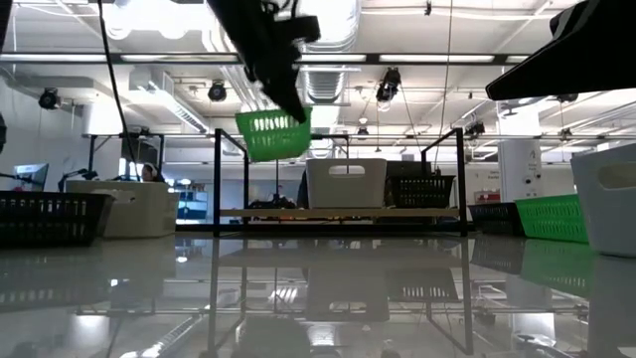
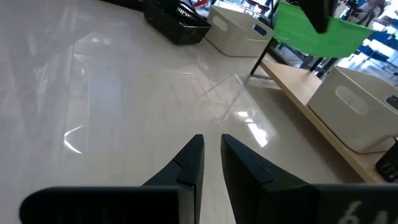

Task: Stack baskets on shelf by color
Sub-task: Put the middle green bin on the shelf, then stack the bottom white bin on the white bin on the shelf

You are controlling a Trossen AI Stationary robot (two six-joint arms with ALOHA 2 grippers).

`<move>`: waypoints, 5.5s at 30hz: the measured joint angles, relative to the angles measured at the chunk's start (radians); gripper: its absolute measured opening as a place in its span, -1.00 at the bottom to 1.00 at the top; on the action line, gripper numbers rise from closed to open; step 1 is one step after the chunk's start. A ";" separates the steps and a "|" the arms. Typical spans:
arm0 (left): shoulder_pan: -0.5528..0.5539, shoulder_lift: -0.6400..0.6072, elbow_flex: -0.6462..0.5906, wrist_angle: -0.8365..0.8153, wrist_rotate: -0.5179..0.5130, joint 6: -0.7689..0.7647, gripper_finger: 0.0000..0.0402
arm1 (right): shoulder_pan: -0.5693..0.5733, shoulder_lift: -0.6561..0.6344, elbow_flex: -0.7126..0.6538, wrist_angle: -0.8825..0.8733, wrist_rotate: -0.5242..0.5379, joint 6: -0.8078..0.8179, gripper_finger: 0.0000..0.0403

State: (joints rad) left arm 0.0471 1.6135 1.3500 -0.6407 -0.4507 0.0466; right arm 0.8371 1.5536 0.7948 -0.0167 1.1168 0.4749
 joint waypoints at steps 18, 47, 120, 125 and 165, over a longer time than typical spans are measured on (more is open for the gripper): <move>0.276 0.084 -0.050 0.014 0.203 0.286 -0.99 | 0.000 0.000 0.000 0.000 -0.001 0.004 -0.76; 0.280 0.145 -0.049 0.055 0.200 0.360 -0.61 | 0.000 0.000 -0.002 0.000 -0.002 0.015 -0.76; -0.580 0.215 -0.389 1.156 -0.026 0.016 -0.42 | 0.275 0.076 0.551 -1.013 -0.964 1.424 -0.12; -0.579 0.187 -0.390 1.157 -0.026 0.018 -0.42 | 0.239 0.060 0.555 -1.114 -0.798 1.387 -0.12; -0.590 0.187 -0.421 1.156 -0.026 -0.018 -0.42 | -0.154 0.052 0.375 -0.850 -0.912 0.728 -0.83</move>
State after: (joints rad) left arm -0.5431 1.8000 0.9291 0.5152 -0.4768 0.0284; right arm 0.6834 1.6054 1.1698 -0.8667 0.2049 1.2026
